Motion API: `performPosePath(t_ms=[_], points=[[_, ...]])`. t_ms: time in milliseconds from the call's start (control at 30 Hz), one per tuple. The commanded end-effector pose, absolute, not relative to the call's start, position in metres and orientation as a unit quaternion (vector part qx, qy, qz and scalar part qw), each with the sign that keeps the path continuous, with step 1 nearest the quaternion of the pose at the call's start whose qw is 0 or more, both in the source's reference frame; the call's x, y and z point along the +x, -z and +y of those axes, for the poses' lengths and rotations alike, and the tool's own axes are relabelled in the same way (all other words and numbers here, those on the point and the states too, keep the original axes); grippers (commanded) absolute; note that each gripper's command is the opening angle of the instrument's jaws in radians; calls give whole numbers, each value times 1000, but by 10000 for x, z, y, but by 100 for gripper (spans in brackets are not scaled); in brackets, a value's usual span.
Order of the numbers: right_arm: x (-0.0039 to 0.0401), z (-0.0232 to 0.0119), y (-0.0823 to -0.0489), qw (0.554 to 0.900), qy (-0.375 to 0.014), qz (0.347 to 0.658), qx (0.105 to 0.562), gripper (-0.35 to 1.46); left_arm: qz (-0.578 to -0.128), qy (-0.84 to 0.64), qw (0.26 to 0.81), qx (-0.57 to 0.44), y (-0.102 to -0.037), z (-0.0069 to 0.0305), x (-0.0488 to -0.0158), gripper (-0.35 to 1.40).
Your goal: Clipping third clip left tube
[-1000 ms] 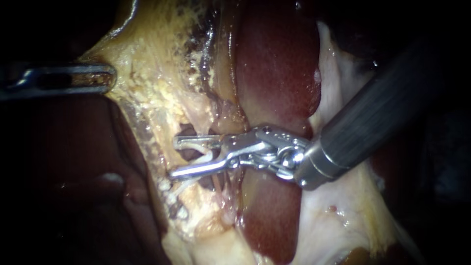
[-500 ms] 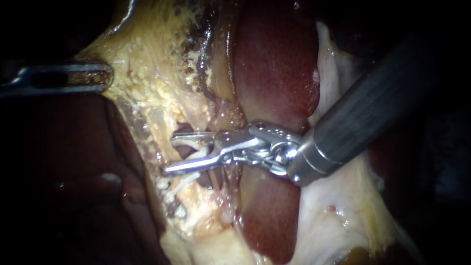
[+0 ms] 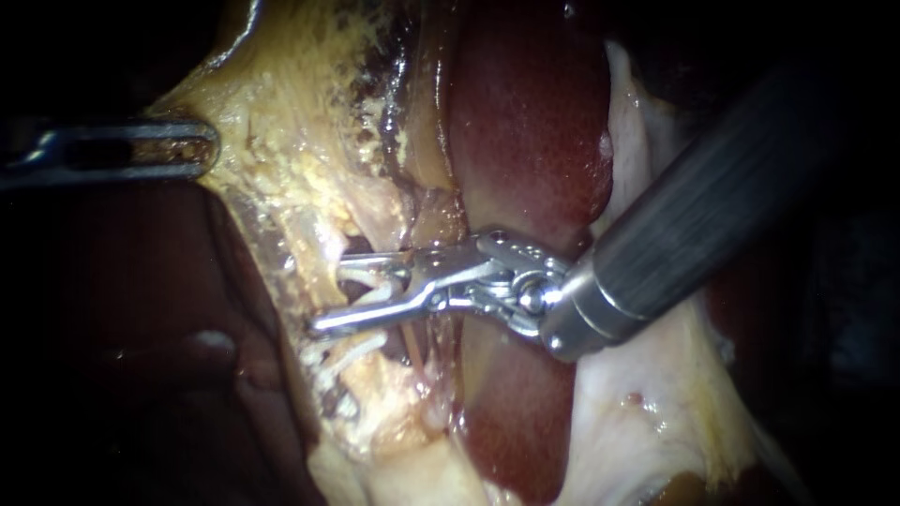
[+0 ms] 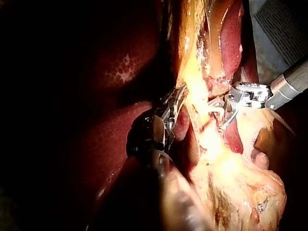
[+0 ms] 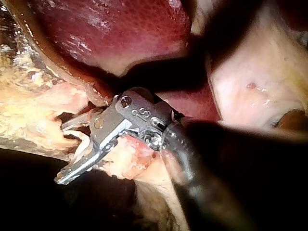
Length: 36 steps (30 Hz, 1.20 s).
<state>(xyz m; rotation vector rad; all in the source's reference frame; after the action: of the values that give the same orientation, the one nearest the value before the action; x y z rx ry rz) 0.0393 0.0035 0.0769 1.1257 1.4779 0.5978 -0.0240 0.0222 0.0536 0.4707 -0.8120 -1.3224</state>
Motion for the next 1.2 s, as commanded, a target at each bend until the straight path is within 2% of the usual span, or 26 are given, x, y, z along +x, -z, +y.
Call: performPosePath(t_ms=[33,567,1200], points=[[393,35,-767,559,-251,626,483,57,-363,591,689,211,-536,222,-239,-35],[395,1,-761,543,-224,599,545,55,-363,590,689,212,-543,226,-235,-35],[420,-12,-749,535,-215,596,559,55,-364,590,689,209,-550,224,-239,-35]])
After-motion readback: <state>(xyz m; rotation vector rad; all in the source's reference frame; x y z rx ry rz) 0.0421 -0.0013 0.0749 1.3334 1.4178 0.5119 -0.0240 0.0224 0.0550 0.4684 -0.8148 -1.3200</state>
